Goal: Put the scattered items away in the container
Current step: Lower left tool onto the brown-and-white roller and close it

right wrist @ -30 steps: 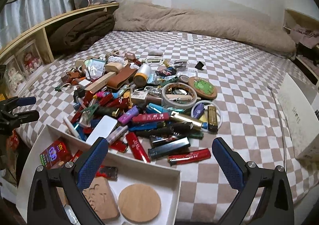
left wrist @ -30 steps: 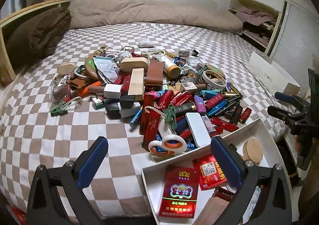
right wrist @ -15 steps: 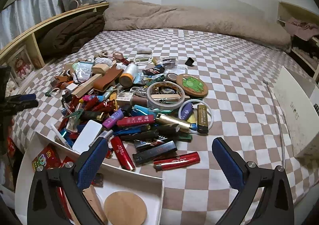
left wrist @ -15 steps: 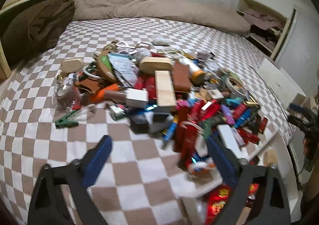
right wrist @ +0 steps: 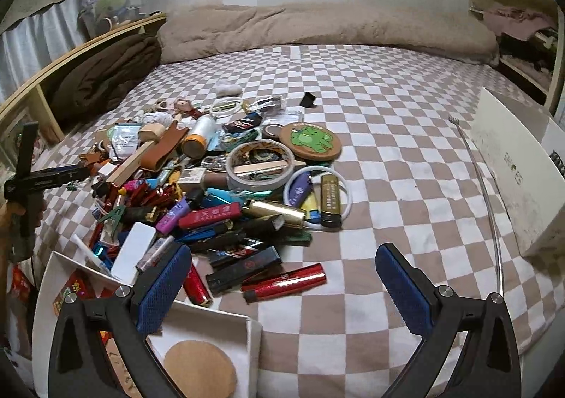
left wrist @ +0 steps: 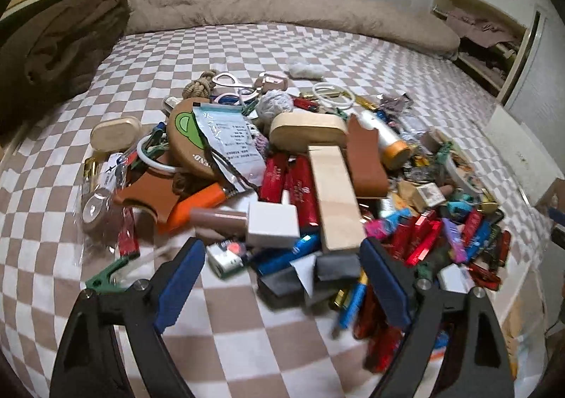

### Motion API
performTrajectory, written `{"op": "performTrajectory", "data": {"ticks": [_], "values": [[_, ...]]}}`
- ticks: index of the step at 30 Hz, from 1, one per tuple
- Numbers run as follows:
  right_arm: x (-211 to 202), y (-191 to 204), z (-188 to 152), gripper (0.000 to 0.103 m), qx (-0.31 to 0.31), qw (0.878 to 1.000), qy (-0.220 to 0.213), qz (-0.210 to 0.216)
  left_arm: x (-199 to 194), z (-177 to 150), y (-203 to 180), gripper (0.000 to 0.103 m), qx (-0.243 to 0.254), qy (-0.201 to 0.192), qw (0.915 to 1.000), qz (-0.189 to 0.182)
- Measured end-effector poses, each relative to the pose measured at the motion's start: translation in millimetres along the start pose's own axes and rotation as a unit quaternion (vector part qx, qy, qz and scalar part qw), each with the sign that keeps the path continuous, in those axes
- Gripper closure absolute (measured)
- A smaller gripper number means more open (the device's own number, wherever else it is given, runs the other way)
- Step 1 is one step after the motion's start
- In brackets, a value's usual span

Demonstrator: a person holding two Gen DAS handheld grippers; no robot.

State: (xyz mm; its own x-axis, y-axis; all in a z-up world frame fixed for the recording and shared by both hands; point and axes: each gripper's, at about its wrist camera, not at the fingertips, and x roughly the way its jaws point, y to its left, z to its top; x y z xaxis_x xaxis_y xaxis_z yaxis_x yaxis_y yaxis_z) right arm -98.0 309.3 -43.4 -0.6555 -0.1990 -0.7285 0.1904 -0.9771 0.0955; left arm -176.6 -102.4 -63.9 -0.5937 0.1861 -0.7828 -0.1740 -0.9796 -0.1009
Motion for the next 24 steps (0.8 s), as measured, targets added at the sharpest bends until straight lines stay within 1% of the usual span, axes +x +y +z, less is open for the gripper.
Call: {"op": "performTrajectory", "data": {"ticks": [3,7,10,14,19,24], "values": [[1.8,-3.9,-0.9,0.0,0.003,1.0,0.004,-0.002,14.5,4.1,3.1,0.013,0.008,0.012,0.9998,0.015],[3.7,-7.2,-1.4,0.0,0.008,1.0,0.009,0.006,32.3,5.9,9.4,0.013,0.018,0.032,0.9987,0.037],[4.7,-6.3,-0.4,0.0,0.005,1.0,0.009,0.003,41.0,6.5,14.3,0.013,0.023,0.036,0.9978,0.051],[6.9,-5.4,1.7,0.0,0.0,1.0,0.011,0.004,47.8,8.6,18.8,0.012,0.016,0.035,0.9984,0.04],[13.1,-5.0,4.2,0.0,-0.007,1.0,0.02,-0.001,54.1,10.2,16.2,0.012,0.028,0.04,0.9982,0.035],[22.6,-6.8,4.3,0.0,-0.036,0.999,0.039,0.003,56.2,10.3,14.6,0.011,0.045,0.037,0.9977,0.034]]}}
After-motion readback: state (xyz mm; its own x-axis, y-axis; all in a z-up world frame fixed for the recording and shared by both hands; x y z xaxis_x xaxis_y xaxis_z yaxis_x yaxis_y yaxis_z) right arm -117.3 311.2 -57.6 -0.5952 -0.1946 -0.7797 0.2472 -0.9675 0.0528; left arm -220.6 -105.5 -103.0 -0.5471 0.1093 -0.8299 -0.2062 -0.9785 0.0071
